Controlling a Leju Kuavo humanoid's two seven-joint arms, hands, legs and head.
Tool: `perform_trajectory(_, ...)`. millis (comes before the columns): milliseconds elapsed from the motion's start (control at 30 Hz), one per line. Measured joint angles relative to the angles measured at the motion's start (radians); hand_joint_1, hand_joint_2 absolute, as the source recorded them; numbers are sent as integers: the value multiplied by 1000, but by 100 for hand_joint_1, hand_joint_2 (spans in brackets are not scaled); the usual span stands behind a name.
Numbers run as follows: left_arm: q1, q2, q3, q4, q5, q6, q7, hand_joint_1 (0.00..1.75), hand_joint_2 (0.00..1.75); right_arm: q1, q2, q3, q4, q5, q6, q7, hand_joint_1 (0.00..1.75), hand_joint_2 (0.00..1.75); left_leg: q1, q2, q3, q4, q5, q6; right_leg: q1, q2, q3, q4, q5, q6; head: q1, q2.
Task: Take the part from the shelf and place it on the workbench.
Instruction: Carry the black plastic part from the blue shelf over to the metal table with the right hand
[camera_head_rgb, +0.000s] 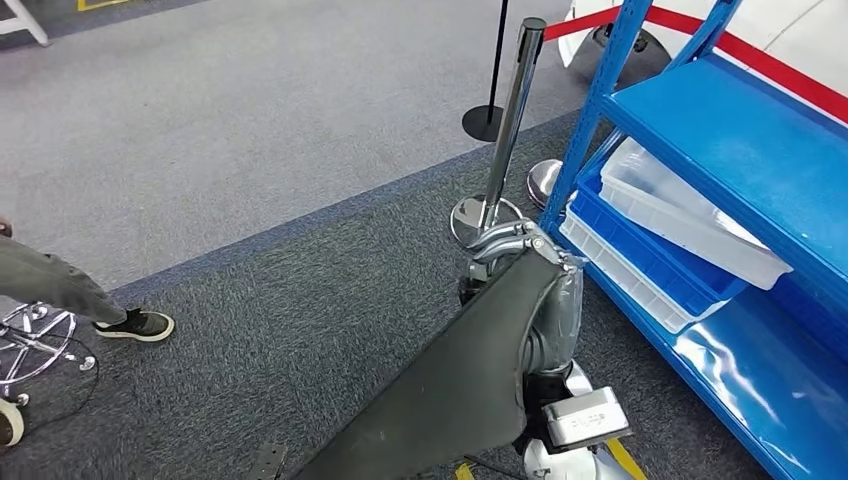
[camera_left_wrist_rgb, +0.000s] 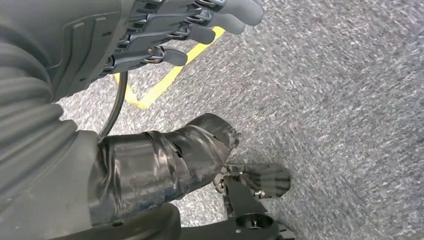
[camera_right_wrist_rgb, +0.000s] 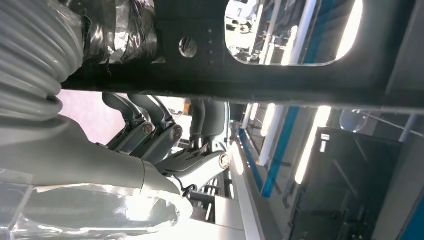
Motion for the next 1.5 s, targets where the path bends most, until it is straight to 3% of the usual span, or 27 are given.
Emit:
perform_trajectory(33, 2, 1, 0, 0, 1, 2, 0, 0, 175, 0, 0, 0, 0, -1, 0, -1, 175, 175, 3, -8, -3, -2, 1, -5, 0, -9, 0, 0, 2, -5, 1, 0)
perform_trajectory(100, 6, 3, 0, 0, 3, 4, -1, 0, 175, -1, 1, 0, 0, -3, 1, -3, 175, 175, 1, 18, -15, 20, -11, -15, -3, -29, 7, -8, 4, -16, -3, 0)
perform_trajectory(200, 4, 2, 0, 0, 5, 6, -5, 0, 175, 1, 1, 0, -1, -45, 16, -13, 175, 175, 3, 92, -94, 176, -84, -29, -1, -65, 15, -13, 2, -28, -14, 0)
perform_trajectory(267, 3, 2, 0, 0, 6, 3, -10, 0, 175, 3, 1, 0, -2, -118, 43, -41, 175, 175, 6, 105, -138, 255, -100, -33, 2, -89, 19, -13, -2, -31, -14, 0)
perform_trajectory(300, 4, 2, 0, 0, 8, 0, -12, 0, 175, 3, 1, 0, -2, -148, 53, -56, 175, 175, 6, 108, -135, 246, -84, -32, 3, -99, 21, -13, -5, -31, -14, 0)
perform_trajectory(333, 5, 2, 0, 0, 9, -2, -15, 0, 175, 3, 1, 0, -3, -166, 59, -67, 175, 175, 5, 113, -112, 200, -53, -29, 4, -109, 25, -13, -8, -30, -14, 0)
perform_trajectory(400, 4, 3, 0, 0, 12, -4, -17, 0, 175, 2, 1, 0, -4, -168, 62, -74, 175, 175, -4, 149, -44, 68, 3, -15, 9, -127, 33, -13, -14, -26, -14, 0)
perform_trajectory(467, -1, 4, 0, 0, 13, -4, -18, 0, 175, 1, 1, -1, -7, -163, 62, -72, 175, 175, -16, 176, -9, -2, 17, 0, 14, -144, 39, -15, -19, -19, -13, 0)
perform_trajectory(567, 1, 4, 0, 0, 15, -4, -16, 0, 175, 0, 1, -2, -8, -164, 64, -69, 175, 175, -17, 151, -5, -18, 18, 16, 17, -162, 49, -22, -25, -4, -11, 0)
perform_trajectory(633, 5, 3, 0, 0, 17, -4, -15, 0, 175, -2, 1, -2, -9, -167, 64, -68, 175, 175, -10, 133, 7, -34, 24, 27, 16, -127, 36, 16, -53, 4, -8, 0)
perform_trajectory(700, 4, 2, 0, 0, 17, -4, -14, 0, 175, 0, 1, -2, -10, -171, 64, -67, 175, 175, -7, 114, 12, -40, 26, 34, 13, -82, -23, 135, -110, 7, -3, 0)
perform_trajectory(733, 3, 3, 0, 0, 17, -5, -14, 0, 175, 2, 1, -2, -10, -173, 64, -67, 175, 175, -7, 102, 12, -39, 25, 37, 12, -73, -58, 199, -132, 8, -2, 0)
perform_trajectory(767, 2, 3, 0, 0, 18, -5, -13, 0, 175, 3, 1, -2, -10, -174, 65, -67, 175, 175, -7, 89, 12, -37, 24, 37, 12, -70, -84, 241, -139, 10, -2, 0)
perform_trajectory(800, 3, 3, 0, 0, 18, -5, -13, 0, 175, 4, 1, -2, -10, -174, 65, -67, 175, 175, -7, 76, 12, -35, 23, 37, 11, -69, -93, 248, -125, 11, -2, 0)
perform_trajectory(867, 5, 2, 0, 0, 19, -7, -12, 0, 175, 4, 1, -2, -10, -175, 66, -67, 175, 175, -5, 49, 12, -23, 16, 32, 5, -55, -59, 152, -53, 14, -2, 0)
perform_trajectory(933, 5, 2, 0, 0, 19, -7, -12, 0, 175, 4, 1, -2, -10, -175, 67, -67, 175, 175, -5, 24, 3, -4, 7, 20, -2, -16, -12, 41, -9, 13, -1, 0)
perform_trajectory(1000, 5, 2, 0, 0, 19, -7, -12, 0, 175, 4, 1, -3, -11, -175, 66, -67, 175, 175, -3, 5, -10, 7, 4, 8, -1, 3, 1, 9, -11, 7, -1, 0)
perform_trajectory(1033, 7, 3, 0, 0, 19, -7, -12, 0, 175, 3, 1, -3, -11, -176, 66, -67, 175, 175, -1, -4, -13, 6, 6, 2, 0, -4, 2, 9, -9, 1, -1, 0)
perform_trajectory(1067, 10, 4, 0, 0, 19, -7, -12, 0, 175, 3, 1, -3, -11, -176, 66, -67, 175, 175, 1, -4, -16, 7, 6, -3, 0, -14, 3, 6, -8, -5, -1, 0)
perform_trajectory(1133, 12, 7, 0, 0, 19, -7, -12, 0, 175, 1, 2, -3, -11, -177, 67, -67, 175, 175, -1, 34, -34, 42, -13, -13, -3, -34, 9, 0, -6, -18, -7, 0)
perform_trajectory(1200, 9, 7, 0, 0, 19, -7, -12, 0, 175, 1, 3, -3, -11, -177, 67, -67, 175, 175, -1, 89, -87, 149, -65, -22, -1, -57, 12, -2, -8, -26, -13, 0)
perform_trajectory(1267, 7, 7, 0, 0, 19, -7, -12, 0, 175, 2, 3, -3, -11, -177, 67, -67, 175, 175, 2, 106, -145, 257, -102, -26, 3, -81, 13, -1, -10, -29, -13, 0)
perform_trajectory(1300, 8, 7, 0, 0, 19, -7, -12, 0, 175, 3, 3, -3, -11, -177, 67, -67, 175, 175, 3, 109, -152, 270, -96, -25, 5, -92, 14, -1, -12, -29, -14, 0)
perform_trajectory(1333, 9, 8, 0, 0, 19, -7, -12, 0, 175, 3, 3, -3, -11, -177, 67, -67, 175, 175, 2, 111, -139, 243, -74, -22, 7, -103, 16, -1, -14, -29, -14, 0)
perform_trajectory(1433, 8, 9, 0, 0, 19, -7, -12, 0, 175, 2, 3, -3, -11, -177, 67, -67, 175, 175, -8, 148, -40, 54, 4, -3, 12, -132, 29, -3, -23, -24, -13, 0)
perform_trajectory(1500, 5, 10, 0, 0, 18, -7, -12, 0, 175, 1, 3, -3, -11, -177, 67, -67, 175, 175, -18, 161, -16, 5, 6, 8, 15, -148, 34, -7, -28, -16, -13, 0)
